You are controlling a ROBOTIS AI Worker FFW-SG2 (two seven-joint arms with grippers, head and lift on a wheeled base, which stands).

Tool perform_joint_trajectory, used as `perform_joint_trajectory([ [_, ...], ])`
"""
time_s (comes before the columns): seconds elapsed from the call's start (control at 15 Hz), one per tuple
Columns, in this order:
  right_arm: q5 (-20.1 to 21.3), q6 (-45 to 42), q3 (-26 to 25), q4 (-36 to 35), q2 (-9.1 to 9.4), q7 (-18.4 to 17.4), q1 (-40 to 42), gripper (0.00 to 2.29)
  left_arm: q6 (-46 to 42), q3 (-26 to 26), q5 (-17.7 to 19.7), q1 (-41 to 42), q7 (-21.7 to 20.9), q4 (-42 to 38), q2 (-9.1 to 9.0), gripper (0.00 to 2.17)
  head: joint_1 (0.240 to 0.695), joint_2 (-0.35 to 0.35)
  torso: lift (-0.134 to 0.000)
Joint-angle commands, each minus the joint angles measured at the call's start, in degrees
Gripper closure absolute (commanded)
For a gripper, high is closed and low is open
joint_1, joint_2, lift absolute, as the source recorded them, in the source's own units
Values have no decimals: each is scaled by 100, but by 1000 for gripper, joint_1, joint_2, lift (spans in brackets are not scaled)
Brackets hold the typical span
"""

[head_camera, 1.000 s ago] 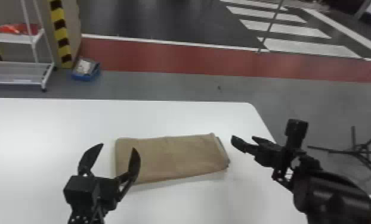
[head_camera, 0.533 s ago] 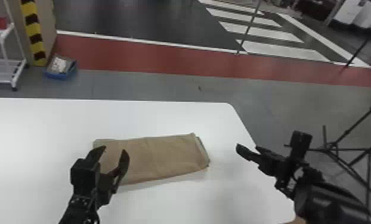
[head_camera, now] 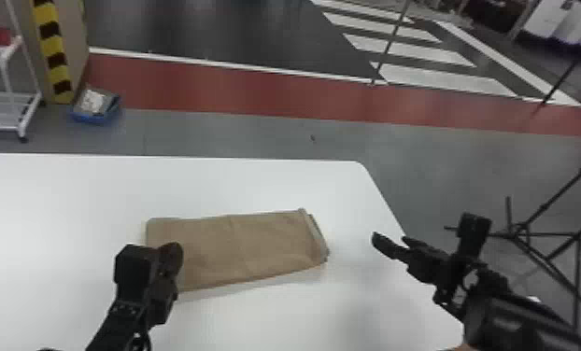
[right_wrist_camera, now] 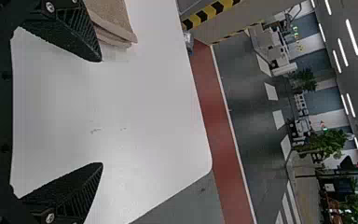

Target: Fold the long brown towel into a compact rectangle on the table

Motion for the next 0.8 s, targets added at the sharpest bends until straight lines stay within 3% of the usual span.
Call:
perform_joint_trajectory([
  [0.0,24,-69,9,42,0,-1,-10,87,26,29,8,-18,0,78,-15,1713,695,-350,-57],
  [0.73,7,318,220,-81,26,61,-98,87,-97,82,79,-923,44,1290,-15,1713,695,-350,-57],
])
